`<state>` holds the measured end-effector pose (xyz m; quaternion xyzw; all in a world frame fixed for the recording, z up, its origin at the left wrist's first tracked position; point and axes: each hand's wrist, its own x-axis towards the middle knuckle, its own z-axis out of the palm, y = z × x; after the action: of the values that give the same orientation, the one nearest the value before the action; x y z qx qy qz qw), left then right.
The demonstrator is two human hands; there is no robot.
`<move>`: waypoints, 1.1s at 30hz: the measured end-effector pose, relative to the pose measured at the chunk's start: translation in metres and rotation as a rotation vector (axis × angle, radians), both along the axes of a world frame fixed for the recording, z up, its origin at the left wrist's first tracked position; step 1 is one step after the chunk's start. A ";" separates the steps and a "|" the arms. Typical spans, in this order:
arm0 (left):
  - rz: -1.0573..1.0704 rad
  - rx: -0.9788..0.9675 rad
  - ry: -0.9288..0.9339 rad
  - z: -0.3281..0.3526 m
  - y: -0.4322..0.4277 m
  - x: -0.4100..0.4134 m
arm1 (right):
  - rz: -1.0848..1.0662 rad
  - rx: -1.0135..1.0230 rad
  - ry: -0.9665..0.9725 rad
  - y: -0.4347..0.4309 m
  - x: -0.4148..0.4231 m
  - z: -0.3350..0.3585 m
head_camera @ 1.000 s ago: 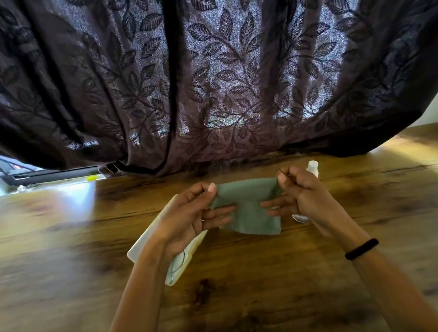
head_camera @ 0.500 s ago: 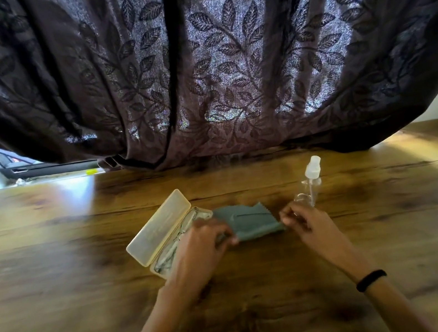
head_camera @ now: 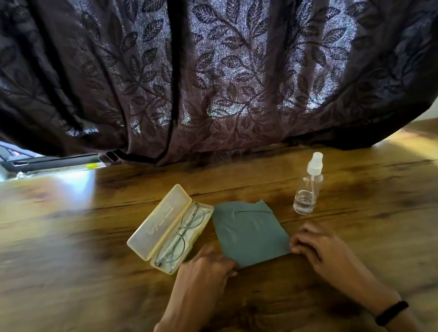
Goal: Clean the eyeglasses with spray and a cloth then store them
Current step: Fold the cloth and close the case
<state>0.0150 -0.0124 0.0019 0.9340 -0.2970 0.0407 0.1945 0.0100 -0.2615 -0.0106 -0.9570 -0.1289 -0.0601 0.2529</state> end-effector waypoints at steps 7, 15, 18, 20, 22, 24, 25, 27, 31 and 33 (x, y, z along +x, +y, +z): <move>-0.089 0.184 0.016 0.003 0.003 -0.011 | 0.012 -0.071 0.048 0.002 -0.009 0.001; -0.118 0.288 0.296 0.044 0.007 -0.006 | 0.107 -0.125 0.176 -0.007 -0.013 0.016; -0.025 0.223 0.278 0.055 -0.006 0.029 | 0.072 -0.088 0.141 -0.005 -0.009 0.017; 0.009 0.157 0.217 0.055 -0.023 0.059 | 0.042 -0.060 0.099 -0.001 -0.005 0.016; 0.003 0.112 0.128 0.050 -0.043 0.089 | 0.034 -0.041 0.093 0.006 -0.001 0.016; -0.023 0.115 0.091 0.041 -0.061 0.114 | 0.044 -0.032 0.099 0.011 0.001 0.014; -0.043 0.125 0.088 0.036 -0.069 0.124 | 0.048 -0.029 0.100 0.013 0.002 0.013; -0.084 0.146 0.110 0.025 -0.080 0.137 | 0.047 -0.026 0.102 0.015 0.002 0.012; -0.214 0.218 0.145 0.015 -0.086 0.151 | 0.030 -0.016 0.097 0.013 0.002 0.010; -0.262 0.234 0.200 0.015 -0.084 0.157 | 0.029 -0.018 0.097 0.012 0.001 0.008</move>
<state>0.1722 -0.0963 0.0166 0.9030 -0.3976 -0.1129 0.1169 0.0113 -0.2497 -0.0030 -0.9591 -0.1307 -0.0086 0.2508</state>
